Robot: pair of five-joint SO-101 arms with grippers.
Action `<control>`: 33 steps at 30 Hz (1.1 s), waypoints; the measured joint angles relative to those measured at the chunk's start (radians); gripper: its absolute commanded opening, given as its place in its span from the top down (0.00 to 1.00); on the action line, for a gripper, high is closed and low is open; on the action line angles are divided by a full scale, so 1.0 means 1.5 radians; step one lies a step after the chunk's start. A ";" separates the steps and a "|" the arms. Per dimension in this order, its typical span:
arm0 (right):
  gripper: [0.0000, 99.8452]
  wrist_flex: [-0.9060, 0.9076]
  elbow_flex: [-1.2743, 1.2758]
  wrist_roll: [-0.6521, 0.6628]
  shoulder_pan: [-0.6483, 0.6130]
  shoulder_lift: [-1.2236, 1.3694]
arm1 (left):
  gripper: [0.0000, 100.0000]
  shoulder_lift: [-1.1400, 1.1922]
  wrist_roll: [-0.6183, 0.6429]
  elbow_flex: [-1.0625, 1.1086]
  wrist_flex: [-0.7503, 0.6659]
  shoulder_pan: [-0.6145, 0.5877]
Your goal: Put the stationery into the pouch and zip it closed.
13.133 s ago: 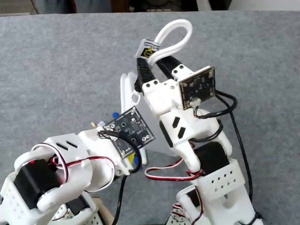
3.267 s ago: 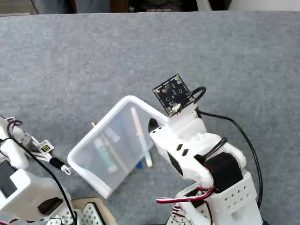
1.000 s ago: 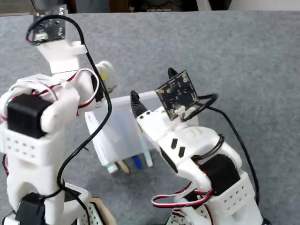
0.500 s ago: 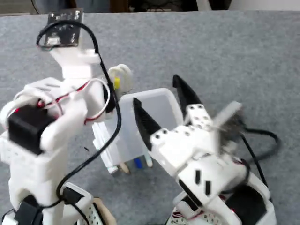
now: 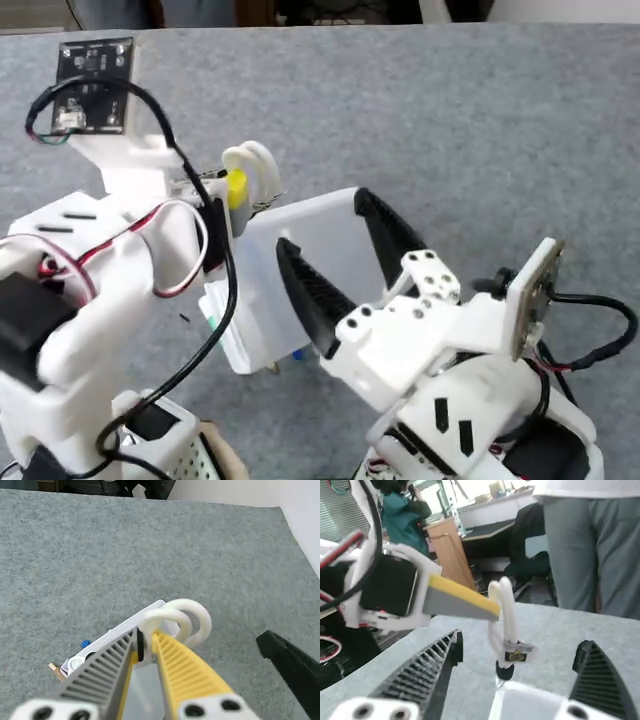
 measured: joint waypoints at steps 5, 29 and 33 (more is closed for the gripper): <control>0.64 0.013 0.028 -0.001 -0.024 0.000 | 0.97 -0.039 0.000 0.000 0.000 0.063; 0.98 -0.049 0.068 0.021 -0.054 0.000 | 0.97 -0.044 0.000 -0.002 0.001 0.081; 0.95 -0.054 0.068 0.024 -0.054 0.000 | 0.97 -0.044 0.000 -0.004 0.001 0.081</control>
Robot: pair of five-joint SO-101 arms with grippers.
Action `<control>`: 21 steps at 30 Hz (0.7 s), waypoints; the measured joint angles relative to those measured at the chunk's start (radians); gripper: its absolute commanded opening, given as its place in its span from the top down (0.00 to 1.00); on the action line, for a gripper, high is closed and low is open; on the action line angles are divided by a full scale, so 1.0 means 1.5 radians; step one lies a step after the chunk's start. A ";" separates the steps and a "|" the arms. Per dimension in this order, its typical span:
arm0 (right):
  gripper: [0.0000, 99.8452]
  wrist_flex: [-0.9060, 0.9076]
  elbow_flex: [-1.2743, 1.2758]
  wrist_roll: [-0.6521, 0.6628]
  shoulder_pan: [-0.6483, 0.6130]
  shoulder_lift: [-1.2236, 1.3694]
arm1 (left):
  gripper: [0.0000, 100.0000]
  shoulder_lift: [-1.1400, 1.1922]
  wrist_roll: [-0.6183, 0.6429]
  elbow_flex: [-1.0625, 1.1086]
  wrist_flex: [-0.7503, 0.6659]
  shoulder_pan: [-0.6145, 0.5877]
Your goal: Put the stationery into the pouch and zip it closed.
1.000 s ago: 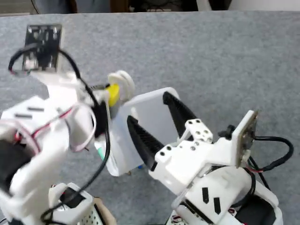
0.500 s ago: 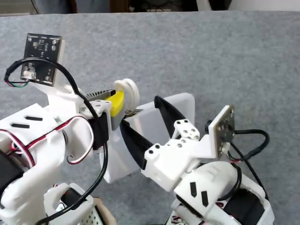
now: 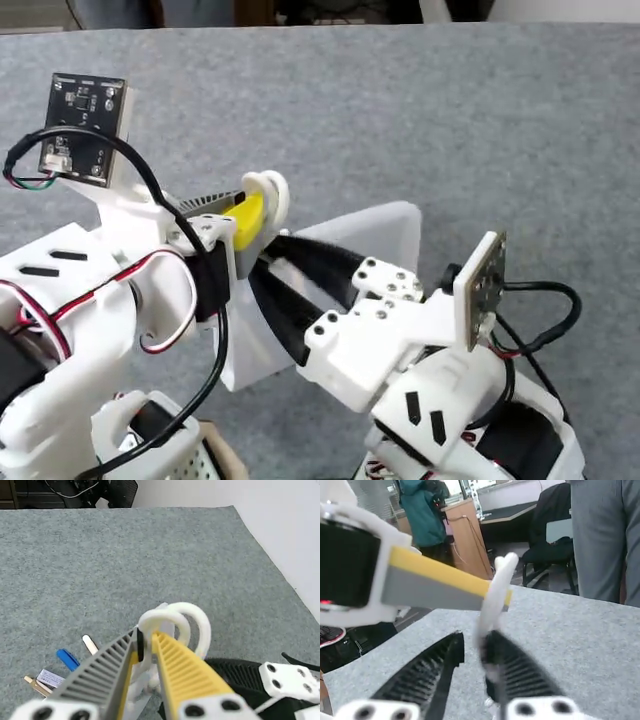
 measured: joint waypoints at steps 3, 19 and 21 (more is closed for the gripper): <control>0.99 -0.001 0.000 0.000 0.000 0.000 | 0.97 0.000 0.000 0.000 0.000 0.000; 0.98 -0.011 0.026 0.033 0.021 0.000 | 0.97 0.000 0.000 0.000 0.000 0.000; 0.98 -0.011 0.026 0.063 0.021 0.000 | 0.97 0.000 0.000 0.000 0.000 0.000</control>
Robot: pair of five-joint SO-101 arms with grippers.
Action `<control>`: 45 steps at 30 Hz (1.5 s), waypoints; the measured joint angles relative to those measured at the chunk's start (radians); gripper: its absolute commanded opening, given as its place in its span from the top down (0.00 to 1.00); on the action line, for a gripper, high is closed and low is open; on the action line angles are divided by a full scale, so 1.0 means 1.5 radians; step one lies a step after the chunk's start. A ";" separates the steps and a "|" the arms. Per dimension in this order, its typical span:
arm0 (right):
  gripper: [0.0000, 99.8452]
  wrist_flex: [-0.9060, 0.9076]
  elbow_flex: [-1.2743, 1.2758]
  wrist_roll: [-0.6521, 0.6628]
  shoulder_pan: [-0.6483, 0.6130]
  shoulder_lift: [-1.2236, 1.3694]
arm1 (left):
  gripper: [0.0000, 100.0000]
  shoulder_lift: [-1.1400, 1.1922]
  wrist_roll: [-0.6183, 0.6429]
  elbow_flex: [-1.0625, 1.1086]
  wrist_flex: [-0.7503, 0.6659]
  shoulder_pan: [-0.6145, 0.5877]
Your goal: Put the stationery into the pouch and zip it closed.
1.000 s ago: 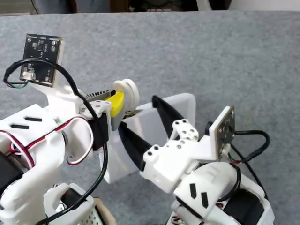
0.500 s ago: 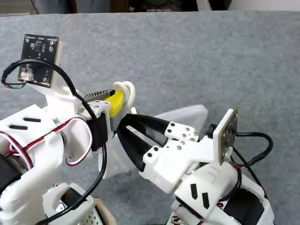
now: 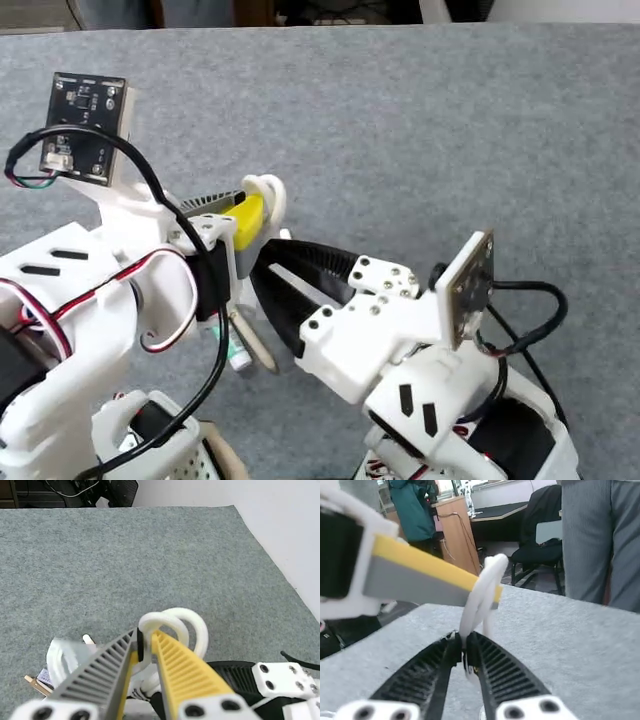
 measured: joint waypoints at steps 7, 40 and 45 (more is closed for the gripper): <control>0.83 0.000 0.000 0.028 0.000 0.000 | 0.97 0.000 0.000 0.000 0.000 0.000; 0.65 -0.089 0.061 0.028 -0.052 0.004 | 0.97 -0.046 0.047 0.000 0.000 0.000; 0.65 -0.120 0.074 0.028 -0.052 0.001 | 0.97 -0.046 0.047 0.000 0.000 0.000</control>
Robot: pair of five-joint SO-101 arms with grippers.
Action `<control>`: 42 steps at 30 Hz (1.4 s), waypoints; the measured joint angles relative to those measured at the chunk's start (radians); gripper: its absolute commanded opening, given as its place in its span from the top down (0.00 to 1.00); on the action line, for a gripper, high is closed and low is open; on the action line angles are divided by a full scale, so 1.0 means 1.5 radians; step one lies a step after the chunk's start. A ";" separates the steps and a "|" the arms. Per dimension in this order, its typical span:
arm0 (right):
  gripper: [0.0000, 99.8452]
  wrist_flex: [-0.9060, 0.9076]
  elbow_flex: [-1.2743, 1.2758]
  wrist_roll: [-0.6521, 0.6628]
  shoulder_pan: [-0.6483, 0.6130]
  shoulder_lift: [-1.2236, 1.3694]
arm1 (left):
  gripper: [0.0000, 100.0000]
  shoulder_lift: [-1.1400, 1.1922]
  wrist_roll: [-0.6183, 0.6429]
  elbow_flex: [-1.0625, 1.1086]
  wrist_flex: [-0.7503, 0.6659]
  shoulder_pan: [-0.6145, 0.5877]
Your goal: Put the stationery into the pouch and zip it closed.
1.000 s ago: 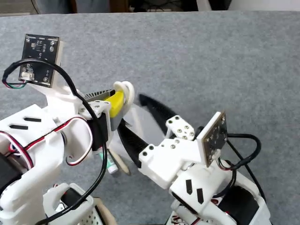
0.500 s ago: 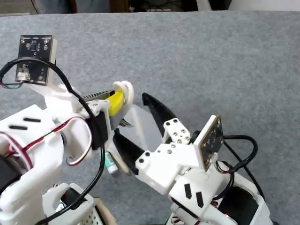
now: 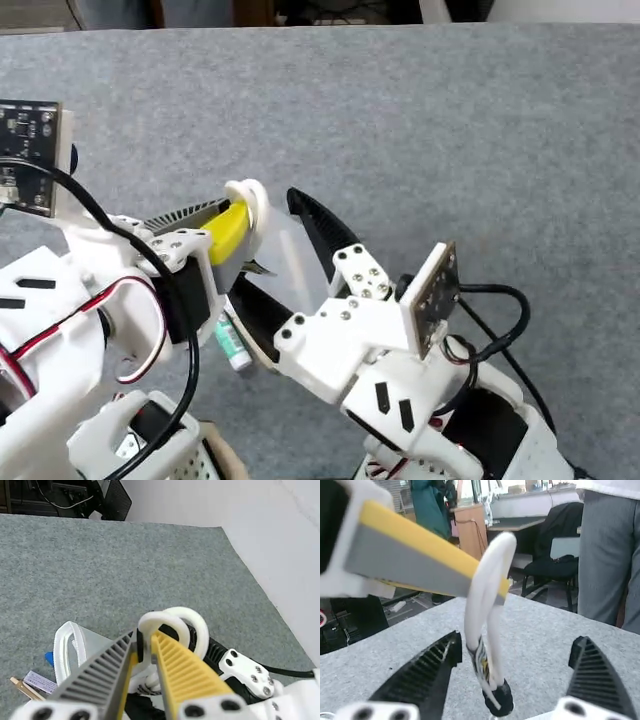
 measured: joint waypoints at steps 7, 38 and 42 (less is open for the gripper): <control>0.73 -0.001 0.001 0.000 0.000 0.001 | 0.97 0.000 0.001 0.000 0.000 0.000; 0.99 -0.028 0.013 0.000 0.024 -0.040 | 0.97 -0.004 0.001 -0.004 0.000 0.003; 0.99 -0.028 0.013 0.000 0.041 -0.056 | 0.97 -0.006 0.001 -0.006 -0.013 -0.004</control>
